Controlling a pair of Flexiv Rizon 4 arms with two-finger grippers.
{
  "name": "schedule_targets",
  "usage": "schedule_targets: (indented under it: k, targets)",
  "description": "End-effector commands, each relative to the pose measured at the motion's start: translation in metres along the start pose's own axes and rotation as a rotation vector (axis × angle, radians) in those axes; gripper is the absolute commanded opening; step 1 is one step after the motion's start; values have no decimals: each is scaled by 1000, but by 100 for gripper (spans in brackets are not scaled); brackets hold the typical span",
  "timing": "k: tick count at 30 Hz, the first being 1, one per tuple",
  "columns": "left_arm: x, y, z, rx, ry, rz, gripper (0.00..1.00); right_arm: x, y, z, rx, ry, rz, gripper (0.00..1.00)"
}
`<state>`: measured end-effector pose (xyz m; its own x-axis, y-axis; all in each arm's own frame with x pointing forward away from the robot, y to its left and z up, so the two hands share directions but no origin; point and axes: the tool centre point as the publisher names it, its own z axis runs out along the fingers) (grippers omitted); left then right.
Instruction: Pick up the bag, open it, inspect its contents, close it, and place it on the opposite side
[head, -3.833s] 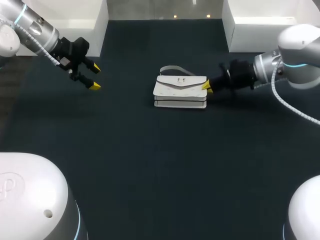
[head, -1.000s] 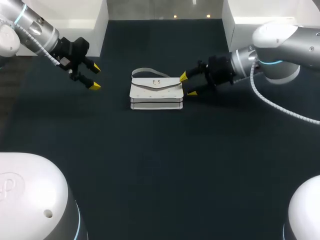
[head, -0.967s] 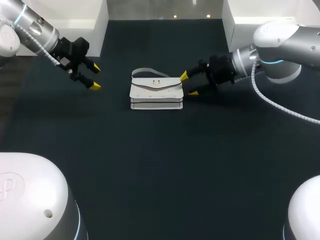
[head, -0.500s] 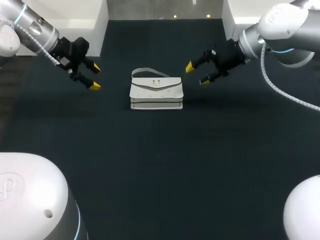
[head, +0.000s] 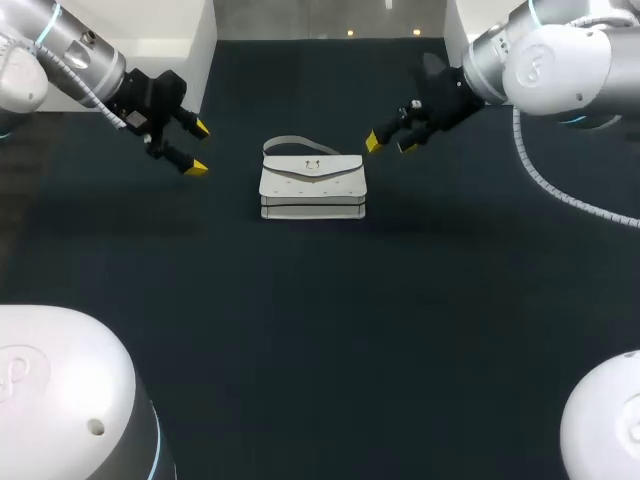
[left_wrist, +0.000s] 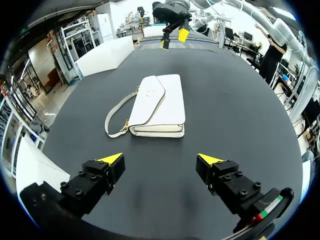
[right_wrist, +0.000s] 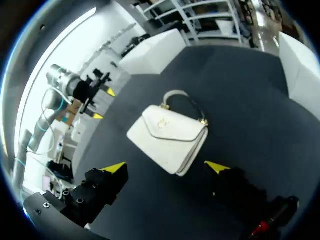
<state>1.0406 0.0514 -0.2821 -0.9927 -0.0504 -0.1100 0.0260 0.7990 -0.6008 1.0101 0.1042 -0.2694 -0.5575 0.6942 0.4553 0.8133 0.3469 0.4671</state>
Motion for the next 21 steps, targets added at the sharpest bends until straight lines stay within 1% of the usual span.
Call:
schedule_targets:
  k: [1, 6, 8, 9, 11, 13, 14, 16, 17, 18, 21]
  targets:
    - [5, -10, 1, 24, -28, 64, 100, 11, -11, -1, -41, -181, -114, 100]
    - [4, -24, 2, 67, -45, 183, 100, 15, -19, 3, -70, -235, -281, 100]
    - [3, -29, 4, 61, -57, 223, 100, 16, -22, 5, -79, -277, -347, 100]
    - [2, -30, 6, 81, -30, 236, 100, 17, -24, 6, -88, -304, -385, 100]
    - [-1, -34, 8, 52, -51, 266, 100, 19, -27, 9, -99, -348, -446, 100]
    - [-2, -38, 11, 68, -53, 284, 100, 20, -29, 10, -115, -394, -514, 100]
    - [-3, -40, 13, 53, -71, 302, 100, 21, -30, 11, -125, -418, -551, 100]
    - [-5, -44, 16, 65, -80, 318, 100, 22, -33, 12, -146, -477, -626, 100]
    - [-5, -46, 18, 50, -101, 336, 100, 23, -34, 13, -162, -516, -666, 100]
    - [-6, -48, 20, 49, -113, 343, 100, 23, -35, 14, -168, -535, -683, 100]
    - [-10, -52, 23, 64, -122, 335, 100, 23, -35, 14, -168, -535, -683, 100]
